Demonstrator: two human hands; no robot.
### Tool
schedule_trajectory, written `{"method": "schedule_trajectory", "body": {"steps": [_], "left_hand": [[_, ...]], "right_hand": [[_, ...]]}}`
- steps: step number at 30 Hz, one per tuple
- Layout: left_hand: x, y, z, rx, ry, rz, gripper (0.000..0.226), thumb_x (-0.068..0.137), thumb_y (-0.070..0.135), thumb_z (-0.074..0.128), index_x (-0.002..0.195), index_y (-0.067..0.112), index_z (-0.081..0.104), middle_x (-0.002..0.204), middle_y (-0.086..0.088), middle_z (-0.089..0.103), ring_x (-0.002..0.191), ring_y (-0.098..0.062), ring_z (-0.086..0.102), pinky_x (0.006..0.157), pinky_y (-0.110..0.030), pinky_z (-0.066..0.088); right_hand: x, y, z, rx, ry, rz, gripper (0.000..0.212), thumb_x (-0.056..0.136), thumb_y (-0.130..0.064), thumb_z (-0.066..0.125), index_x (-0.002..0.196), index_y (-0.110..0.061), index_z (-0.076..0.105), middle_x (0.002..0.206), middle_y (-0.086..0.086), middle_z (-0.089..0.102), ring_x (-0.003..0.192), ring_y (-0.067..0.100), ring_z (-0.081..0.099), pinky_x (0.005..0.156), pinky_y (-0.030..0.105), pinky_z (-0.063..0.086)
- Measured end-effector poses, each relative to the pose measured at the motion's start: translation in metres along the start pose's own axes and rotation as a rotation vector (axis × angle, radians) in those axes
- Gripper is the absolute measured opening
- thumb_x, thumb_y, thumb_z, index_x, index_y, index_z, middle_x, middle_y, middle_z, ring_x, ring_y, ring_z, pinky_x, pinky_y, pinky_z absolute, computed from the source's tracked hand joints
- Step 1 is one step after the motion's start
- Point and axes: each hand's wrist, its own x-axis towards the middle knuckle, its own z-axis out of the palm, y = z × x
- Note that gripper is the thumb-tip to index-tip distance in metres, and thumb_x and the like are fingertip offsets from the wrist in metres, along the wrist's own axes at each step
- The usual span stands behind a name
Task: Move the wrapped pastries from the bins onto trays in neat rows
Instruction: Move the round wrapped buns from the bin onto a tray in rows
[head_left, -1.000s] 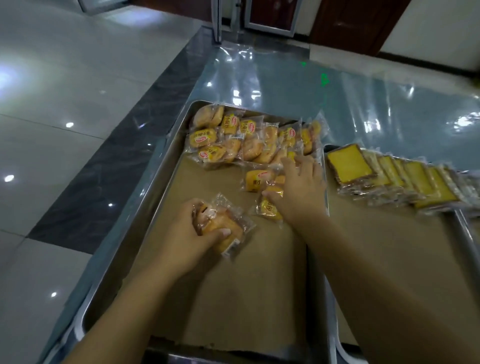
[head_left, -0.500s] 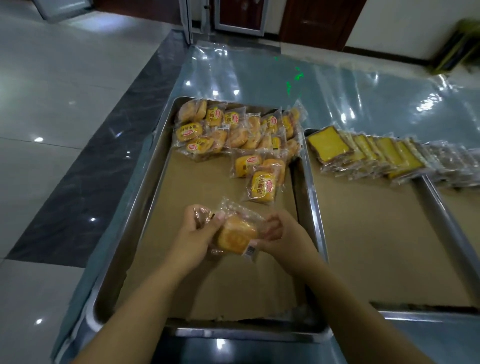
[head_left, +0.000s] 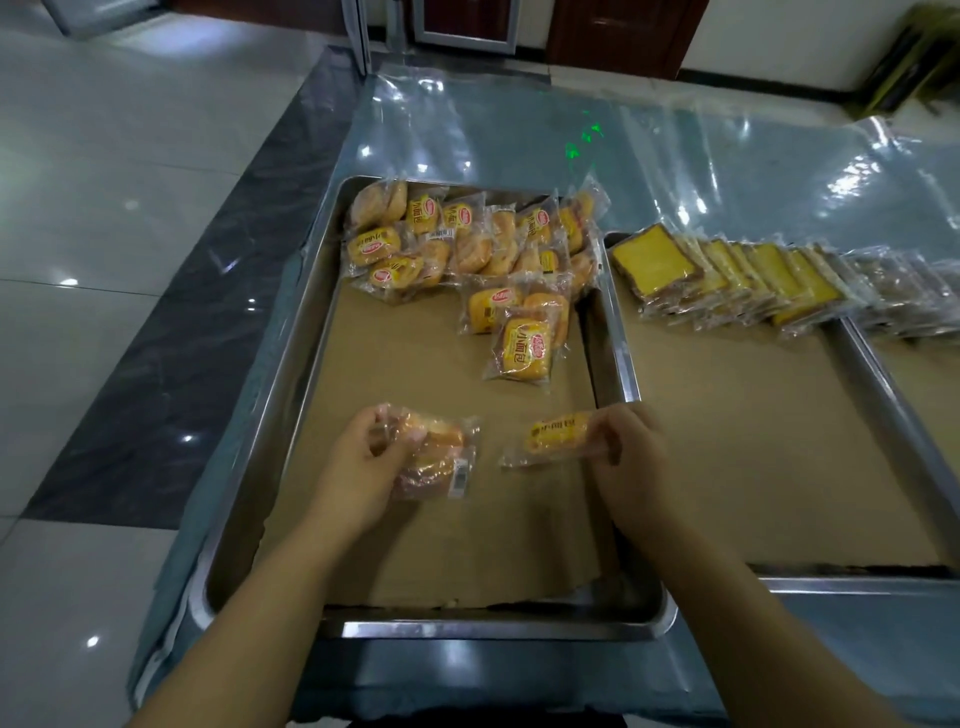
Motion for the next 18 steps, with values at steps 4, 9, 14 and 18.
{"method": "schedule_trajectory", "body": {"steps": [4, 9, 14, 18], "left_hand": [[-0.010, 0.016, -0.001, 0.189, 0.111, 0.270, 0.022, 0.081, 0.021, 0.070, 0.097, 0.031, 0.059, 0.091, 0.017, 0.060, 0.079, 0.005, 0.057, 0.061, -0.007, 0.045], [-0.007, 0.011, 0.001, 0.708, 0.009, 0.481, 0.030, 0.076, 0.020, 0.076, 0.105, 0.020, 0.069, 0.111, 0.003, 0.061, 0.102, -0.016, 0.050, 0.090, -0.032, 0.042], [-0.010, -0.009, 0.005, 0.814, -0.312, 0.352, 0.044, 0.074, 0.041, 0.073, 0.116, 0.030, 0.063, 0.126, 0.015, 0.044, 0.118, -0.011, 0.032, 0.103, -0.029, 0.031], [-0.004, -0.005, -0.001, 0.726, -0.214, 0.435, 0.034, 0.086, 0.012, 0.063, 0.118, 0.020, 0.062, 0.129, 0.004, 0.050, 0.120, -0.014, 0.041, 0.100, -0.018, 0.026]], "right_hand": [[-0.007, -0.004, -0.005, -0.132, -0.248, -0.063, 0.012, 0.077, -0.003, 0.070, 0.083, -0.010, 0.062, 0.100, 0.008, 0.058, 0.090, 0.025, 0.058, 0.071, 0.039, 0.054], [-0.014, -0.006, -0.009, -0.215, -0.449, 0.061, 0.019, 0.089, -0.015, 0.058, 0.105, -0.013, 0.067, 0.119, 0.003, 0.058, 0.105, 0.019, 0.056, 0.091, 0.032, 0.049], [-0.011, -0.012, -0.008, -0.165, -0.335, 0.057, 0.019, 0.089, -0.014, 0.057, 0.106, -0.010, 0.065, 0.109, 0.005, 0.059, 0.093, 0.015, 0.054, 0.076, 0.022, 0.044], [-0.007, -0.017, 0.003, -0.154, -0.395, 0.018, 0.042, 0.089, -0.020, 0.059, 0.130, -0.015, 0.051, 0.131, 0.001, 0.049, 0.118, 0.017, 0.044, 0.096, 0.023, 0.033]]}}
